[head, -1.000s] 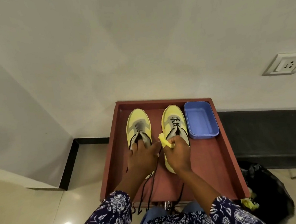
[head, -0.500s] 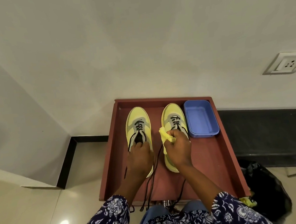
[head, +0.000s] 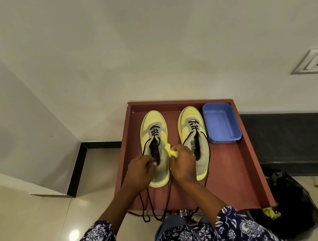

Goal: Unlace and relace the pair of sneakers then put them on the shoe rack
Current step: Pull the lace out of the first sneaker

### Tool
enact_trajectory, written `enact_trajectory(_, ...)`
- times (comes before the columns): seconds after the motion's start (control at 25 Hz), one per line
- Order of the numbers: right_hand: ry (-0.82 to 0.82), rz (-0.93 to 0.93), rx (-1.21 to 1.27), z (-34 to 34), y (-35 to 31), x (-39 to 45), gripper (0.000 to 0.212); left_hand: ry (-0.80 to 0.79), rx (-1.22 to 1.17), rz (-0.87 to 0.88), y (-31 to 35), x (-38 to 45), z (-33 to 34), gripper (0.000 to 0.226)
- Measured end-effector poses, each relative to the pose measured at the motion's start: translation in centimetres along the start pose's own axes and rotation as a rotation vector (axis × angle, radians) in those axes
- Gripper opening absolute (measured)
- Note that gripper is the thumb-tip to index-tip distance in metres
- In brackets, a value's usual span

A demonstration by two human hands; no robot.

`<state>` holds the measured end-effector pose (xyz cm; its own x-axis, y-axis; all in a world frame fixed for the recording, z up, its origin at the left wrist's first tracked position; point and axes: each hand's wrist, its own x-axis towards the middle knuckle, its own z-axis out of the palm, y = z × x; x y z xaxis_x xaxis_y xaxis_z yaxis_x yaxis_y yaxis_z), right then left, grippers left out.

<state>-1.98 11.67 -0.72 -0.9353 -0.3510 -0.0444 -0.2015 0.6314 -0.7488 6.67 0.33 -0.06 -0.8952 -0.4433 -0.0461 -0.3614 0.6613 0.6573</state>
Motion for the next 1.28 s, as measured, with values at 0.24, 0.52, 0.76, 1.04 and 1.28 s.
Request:
enact_trajectory(0.24, -0.107, 0.081, 0.099, 2.8, 0.4, -4.3, 0.043, -0.052, -0.036, 0.042, -0.2, -1.1, 0.9, 0.041)
enact_trajectory(0.52, -0.062, 0.169, 0.200, 4.9, 0.2, -7.0, 0.045, 0.028, -0.192, -0.026, -2.1, -1.5, 2.0, 0.030)
enact_trajectory(0.76, -0.045, 0.159, 0.172, 4.5, 0.5, -2.5, 0.037, 0.044, -0.317, -0.090, -2.5, -0.2, 2.1, 0.028)
enact_trajectory(1.04, 0.042, 0.214, 0.155, 5.2, 0.6, -1.9, 0.031, 0.053, -0.380, -0.115, -3.4, 0.5, 2.6, 0.028)
enact_trajectory(1.28, 0.111, 0.453, 0.354, 8.0, -0.1, -5.2, 0.019, 0.028, -0.376, -0.099, -3.8, 0.7, 2.4, 0.031)
